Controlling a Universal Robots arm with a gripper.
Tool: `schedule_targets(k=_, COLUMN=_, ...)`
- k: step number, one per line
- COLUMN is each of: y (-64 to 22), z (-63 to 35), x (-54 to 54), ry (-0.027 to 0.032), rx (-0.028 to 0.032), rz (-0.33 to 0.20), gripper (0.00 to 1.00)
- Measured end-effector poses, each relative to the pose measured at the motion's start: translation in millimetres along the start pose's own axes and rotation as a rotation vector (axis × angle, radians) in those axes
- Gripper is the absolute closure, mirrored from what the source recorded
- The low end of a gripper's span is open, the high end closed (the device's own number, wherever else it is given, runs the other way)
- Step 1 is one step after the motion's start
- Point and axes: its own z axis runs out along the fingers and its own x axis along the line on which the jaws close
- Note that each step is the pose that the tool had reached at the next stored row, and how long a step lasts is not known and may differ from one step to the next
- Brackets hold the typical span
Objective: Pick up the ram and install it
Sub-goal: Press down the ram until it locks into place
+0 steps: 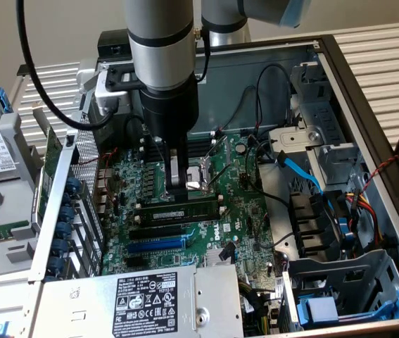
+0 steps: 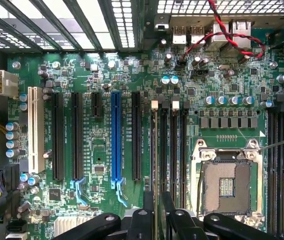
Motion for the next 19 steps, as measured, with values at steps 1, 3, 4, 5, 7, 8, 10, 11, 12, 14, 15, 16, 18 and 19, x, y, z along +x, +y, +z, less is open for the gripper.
schedule_targets(k=1, y=0.4, z=0.0, x=-0.2, ry=0.0, rx=0.0, rz=0.0, gripper=0.8)
schedule_targets(k=3, y=1.1, z=0.1, x=-2.0, ry=-0.0001, rx=0.0001, rz=0.0, gripper=0.8)
schedule_targets(k=4, y=1.6, z=0.0, x=-3.4, ry=0.0, rx=0.0, rz=0.0, gripper=0.8)
schedule_targets(k=5, y=2.1, z=0.0, x=-4.8, ry=0.0002, rx=0.0, rz=0.0, gripper=0.8)
schedule_targets(k=7, y=2.4, z=0.1, x=-5.8, ry=0.0018, rx=0.0002, rz=0.0, gripper=0.8)
schedule_targets(k=8, y=2.4, z=0.2, x=-5.9, ry=0.0035, rx=0.0004, rz=0.0, gripper=0.8)
schedule_targets(k=10, y=2.4, z=0.5, x=-6.0, ry=0.0082, rx=0.0005, rz=0.0, gripper=0.82)
schedule_targets(k=11, y=2.4, z=0.8, x=-6.1, ry=0.0105, rx=0.0005, rz=0.0, gripper=0.89)
schedule_targets(k=12, y=2.4, z=0.9, x=-6.2, ry=0.0119, rx=0.0005, rz=0.0, gripper=0.89)
schedule_targets(k=14, y=2.5, z=1.5, x=-6.2, ry=0.0146, rx=0.0006, rz=0.0, gripper=0.89)
schedule_targets(k=15, y=2.5, z=2.0, x=-6.1, ry=0.0174, rx=0.0007, rz=0.0, gripper=0.89)
schedule_targets(k=16, y=2.5, z=2.6, x=-6.1, ry=0.0217, rx=0.0009, rz=0.0, gripper=0.89)
schedule_targets(k=18, y=2.7, z=3.9, x=-6.4, ry=0.0297, rx=0.0013, rz=0.0, gripper=0.89)
schedule_targets(k=19, y=2.8, z=4.6, x=-6.8, ry=0.0326, rx=0.0013, rz=0.0, gripper=0.89)
